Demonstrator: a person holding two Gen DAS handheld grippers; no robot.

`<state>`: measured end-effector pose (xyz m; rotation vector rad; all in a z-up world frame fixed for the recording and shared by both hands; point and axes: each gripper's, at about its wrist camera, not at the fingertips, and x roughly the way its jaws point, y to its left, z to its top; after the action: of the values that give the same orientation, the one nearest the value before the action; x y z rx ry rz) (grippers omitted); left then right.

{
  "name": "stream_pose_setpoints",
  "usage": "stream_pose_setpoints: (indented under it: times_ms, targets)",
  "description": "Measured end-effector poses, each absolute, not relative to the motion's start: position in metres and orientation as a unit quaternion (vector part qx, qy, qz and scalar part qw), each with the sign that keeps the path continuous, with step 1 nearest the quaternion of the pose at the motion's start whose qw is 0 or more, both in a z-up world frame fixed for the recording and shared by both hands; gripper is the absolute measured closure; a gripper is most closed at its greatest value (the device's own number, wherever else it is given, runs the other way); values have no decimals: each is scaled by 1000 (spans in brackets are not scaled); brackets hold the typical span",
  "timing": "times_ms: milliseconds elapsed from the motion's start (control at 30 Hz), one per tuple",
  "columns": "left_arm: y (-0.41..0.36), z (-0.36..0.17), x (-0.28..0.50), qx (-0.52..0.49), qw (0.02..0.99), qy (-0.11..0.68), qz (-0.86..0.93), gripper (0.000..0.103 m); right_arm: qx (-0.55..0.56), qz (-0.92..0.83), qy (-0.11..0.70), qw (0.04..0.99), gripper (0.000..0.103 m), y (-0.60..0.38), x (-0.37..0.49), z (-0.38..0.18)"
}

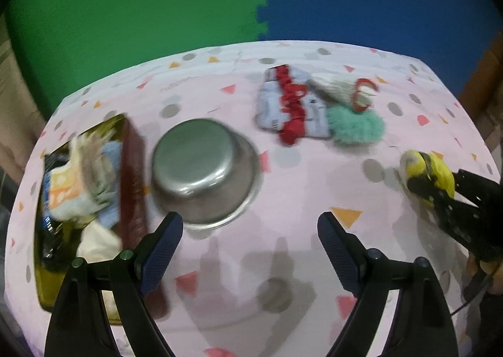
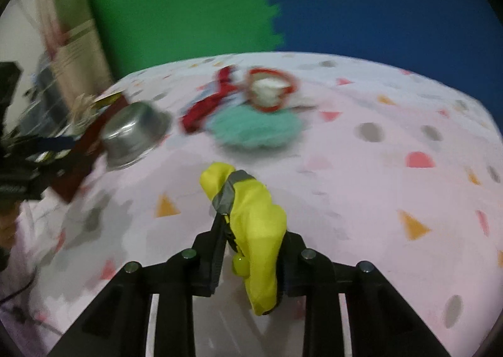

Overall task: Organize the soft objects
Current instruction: 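Lift the yellow item with the right tool while the left tool grasps the green pompom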

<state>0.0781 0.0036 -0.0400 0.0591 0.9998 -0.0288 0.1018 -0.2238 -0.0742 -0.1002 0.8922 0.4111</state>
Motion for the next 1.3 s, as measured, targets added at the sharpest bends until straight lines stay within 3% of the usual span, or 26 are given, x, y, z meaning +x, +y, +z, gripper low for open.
stream_pose_setpoints:
  times_ms: [500,900,967,1033,1100,1133,1300]
  targets:
    - [-80,-45,138,36,878,461,-126,16,-16,114,436,893,73,-260,111,-83]
    - [-105,-79,196,43,856,504,-105,16,6,126,437,891,72,-266,115,-84]
    - [-105,-83,198,40,854,509,-98,29,9,128,437,890,72,-267,115,-84]
    - [-106,-85,198,43,852,513,-97,67,14,131,437,890,72,-268,116,-84]
    - [-103,-88,196,32,843,526,-105,81,19,133,437,889,72,-269,116,-84]
    - [-100,-87,192,23,845,523,-107,85,21,134,437,889,72,-269,116,-84]
    - [-92,-82,169,10,843,523,-125,88,23,135,437,889,72,-269,115,-84]
